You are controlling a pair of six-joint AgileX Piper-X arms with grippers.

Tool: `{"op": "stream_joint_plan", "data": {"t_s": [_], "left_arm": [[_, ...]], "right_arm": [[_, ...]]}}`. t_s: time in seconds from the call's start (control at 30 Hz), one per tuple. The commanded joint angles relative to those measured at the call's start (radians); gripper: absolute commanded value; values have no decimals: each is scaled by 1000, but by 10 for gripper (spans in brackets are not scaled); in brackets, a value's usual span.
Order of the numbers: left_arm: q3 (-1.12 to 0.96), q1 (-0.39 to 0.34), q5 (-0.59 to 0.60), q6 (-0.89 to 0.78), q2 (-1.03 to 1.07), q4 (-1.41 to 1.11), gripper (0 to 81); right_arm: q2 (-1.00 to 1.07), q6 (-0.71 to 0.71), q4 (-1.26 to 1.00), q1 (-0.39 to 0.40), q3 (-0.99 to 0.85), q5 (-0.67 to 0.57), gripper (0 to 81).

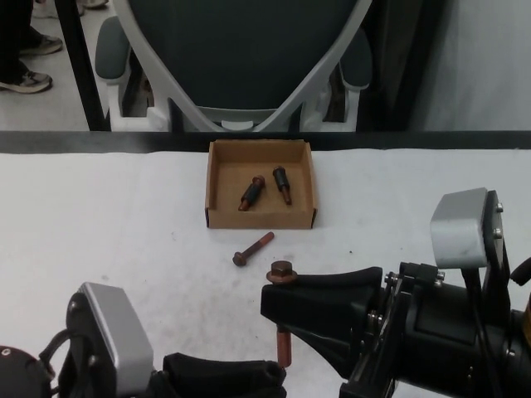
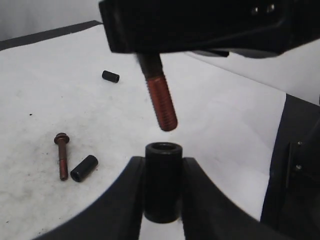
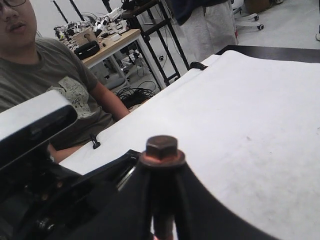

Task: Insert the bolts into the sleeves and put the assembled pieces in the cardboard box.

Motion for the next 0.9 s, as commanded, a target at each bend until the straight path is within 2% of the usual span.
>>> {"op": "stream_joint_plan", "data": {"t_s": [0.0, 0.2, 0.77, 0.87], "left_arm": [[0, -4, 7, -44, 32, -59, 8], [0, -4, 56, -62, 73, -136, 8], [0, -4, 52, -73, 77, -143, 8], [0, -4, 19, -61, 77, -143, 8]], "right_arm": [[0, 10, -14, 2, -13, -18, 3], [0, 10, -14, 2, -13, -18, 3], [0, 6, -14, 2, -13, -18, 3], [0, 7, -14, 2, -13, -21, 3]]}}
